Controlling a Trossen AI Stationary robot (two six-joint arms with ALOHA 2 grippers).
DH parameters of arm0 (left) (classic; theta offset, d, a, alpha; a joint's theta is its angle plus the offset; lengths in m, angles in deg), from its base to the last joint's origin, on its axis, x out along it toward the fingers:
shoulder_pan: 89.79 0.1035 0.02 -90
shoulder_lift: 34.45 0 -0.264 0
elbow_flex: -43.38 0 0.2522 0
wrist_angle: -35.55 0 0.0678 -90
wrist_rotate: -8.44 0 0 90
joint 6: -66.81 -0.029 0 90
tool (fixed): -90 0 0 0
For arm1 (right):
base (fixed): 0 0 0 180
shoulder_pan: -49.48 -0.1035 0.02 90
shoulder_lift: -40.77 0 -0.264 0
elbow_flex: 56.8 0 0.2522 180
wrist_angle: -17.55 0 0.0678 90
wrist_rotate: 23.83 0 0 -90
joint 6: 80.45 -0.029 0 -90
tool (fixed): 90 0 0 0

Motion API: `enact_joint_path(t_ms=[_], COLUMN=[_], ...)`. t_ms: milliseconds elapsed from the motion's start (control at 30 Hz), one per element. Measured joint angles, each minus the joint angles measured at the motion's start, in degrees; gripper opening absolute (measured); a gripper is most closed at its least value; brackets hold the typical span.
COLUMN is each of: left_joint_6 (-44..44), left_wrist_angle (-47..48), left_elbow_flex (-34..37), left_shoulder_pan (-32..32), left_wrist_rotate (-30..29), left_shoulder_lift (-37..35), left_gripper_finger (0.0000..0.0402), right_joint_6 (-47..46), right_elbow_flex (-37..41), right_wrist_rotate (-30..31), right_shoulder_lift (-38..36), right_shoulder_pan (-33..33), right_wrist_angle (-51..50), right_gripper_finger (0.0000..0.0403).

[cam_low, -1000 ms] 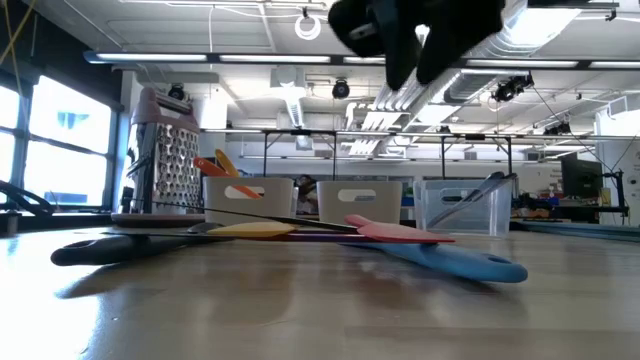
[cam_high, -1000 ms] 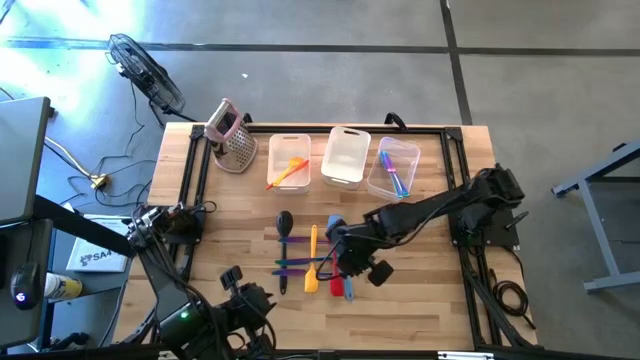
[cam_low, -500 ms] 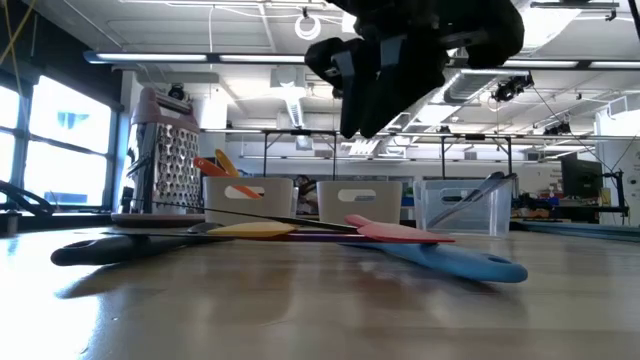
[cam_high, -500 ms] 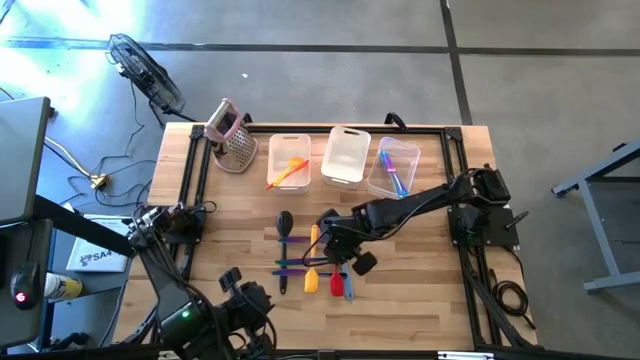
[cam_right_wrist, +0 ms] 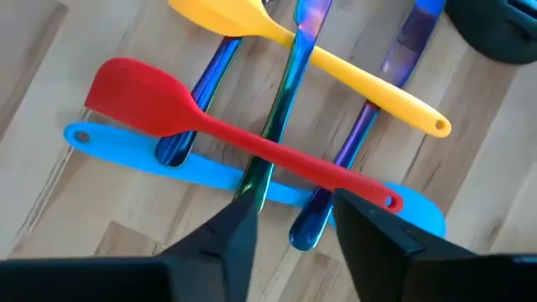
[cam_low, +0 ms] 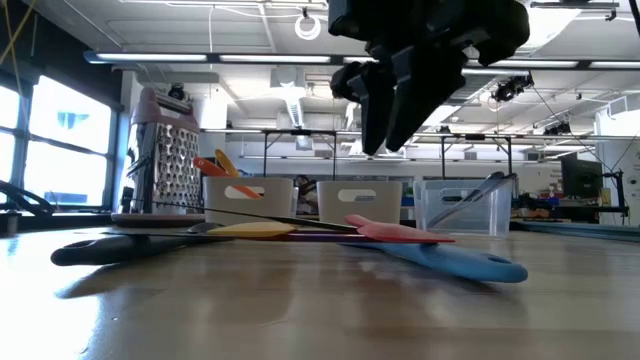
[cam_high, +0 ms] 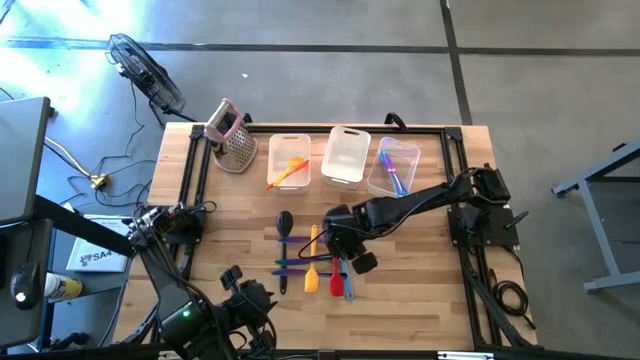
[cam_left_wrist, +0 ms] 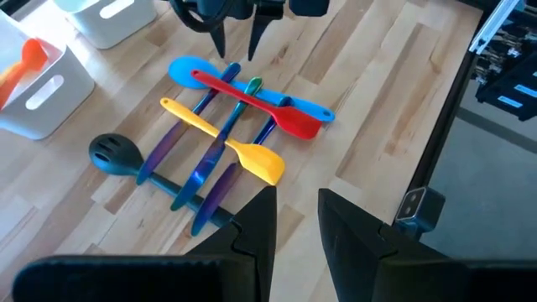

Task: Pick & Place Kitchen Items
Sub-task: Put the red spatula into the left white bin

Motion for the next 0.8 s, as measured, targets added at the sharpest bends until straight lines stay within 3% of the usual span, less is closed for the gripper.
enact_joint_path(t_ms=[133,267,533,800], left_joint_6=[0.1,0.1,0.0,-1.6], left_wrist_angle=[0.0,0.0,0.0,0.0], left_elbow_flex=[0.0,0.0,0.0,0.0], left_shoulder_pan=[0.0,0.0,0.0,0.0], left_wrist_rotate=[0.0,0.1,0.1,1.0], left_shoulder_lift=[0.0,0.0,0.0,0.0], left_gripper_finger=[0.0086,0.0086,0.0086,0.0086], right_joint_6=[3.1,14.2,37.1,42.4], right_elbow_flex=[0.0,0.0,0.0,0.0], right_wrist_rotate=[0.0,-0.3,-1.7,-2.0], right_shoulder_lift=[0.0,0.0,0.0,1.6], right_shoulder_pan=[0.0,-0.4,-2.7,-3.3], right_wrist_angle=[-0.6,-0.8,0.3,5.7], right_gripper_finger=[0.0202,0.0227,0.0231,0.0231])
